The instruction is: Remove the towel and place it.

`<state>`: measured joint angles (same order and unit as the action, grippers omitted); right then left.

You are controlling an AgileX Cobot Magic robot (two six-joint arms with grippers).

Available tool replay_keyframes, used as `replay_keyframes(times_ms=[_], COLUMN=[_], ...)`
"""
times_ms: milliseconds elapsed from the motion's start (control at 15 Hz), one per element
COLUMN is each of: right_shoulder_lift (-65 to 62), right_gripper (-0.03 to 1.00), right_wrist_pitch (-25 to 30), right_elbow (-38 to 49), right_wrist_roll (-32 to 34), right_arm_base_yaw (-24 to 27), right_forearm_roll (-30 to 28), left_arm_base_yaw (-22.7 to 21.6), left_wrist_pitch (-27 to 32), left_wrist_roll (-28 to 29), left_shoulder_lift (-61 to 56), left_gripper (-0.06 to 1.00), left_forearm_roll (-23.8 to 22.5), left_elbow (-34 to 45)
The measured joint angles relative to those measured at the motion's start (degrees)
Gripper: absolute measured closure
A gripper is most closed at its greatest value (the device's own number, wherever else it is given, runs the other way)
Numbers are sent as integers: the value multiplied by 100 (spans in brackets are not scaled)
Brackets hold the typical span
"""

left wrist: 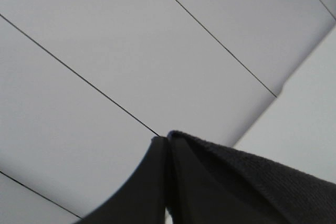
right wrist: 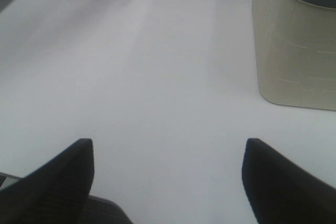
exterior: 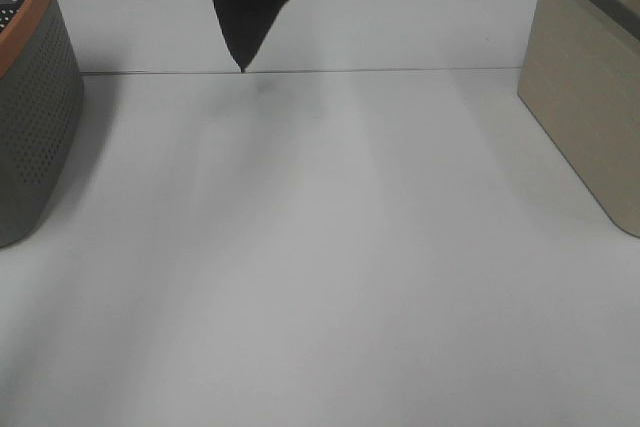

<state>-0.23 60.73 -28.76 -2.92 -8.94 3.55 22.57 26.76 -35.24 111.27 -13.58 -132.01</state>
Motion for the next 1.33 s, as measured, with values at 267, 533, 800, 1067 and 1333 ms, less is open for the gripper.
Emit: replay_keyframes(times_ms=[267, 533, 800, 1067, 1333], right_shoulder_lift=[0, 0, 0, 0, 235], right_gripper=[20, 20, 20, 20, 20], right_wrist_pitch=[0, 0, 0, 0, 0], right_elbow=[0, 0, 0, 0, 0], right_wrist_roll=[0, 0, 0, 0, -418], right_arm_base_yaw=[0, 0, 0, 0, 0], right_forearm_roll=[0, 0, 0, 6, 372], left_arm_base_yaw=[453, 1329, 2005, 2332, 2332], left_wrist_pitch=[1243, 2790, 3558, 3793, 4079], left_wrist_roll=[1203, 2945, 3615, 3787, 3804], left_shoulder_lift=[407, 819, 1186, 1203, 1209], left_gripper=[94, 94, 94, 94, 94], left_forearm_roll=[-751, -2137, -2217, -1965, -1524], left_elbow=[0, 0, 0, 0, 0])
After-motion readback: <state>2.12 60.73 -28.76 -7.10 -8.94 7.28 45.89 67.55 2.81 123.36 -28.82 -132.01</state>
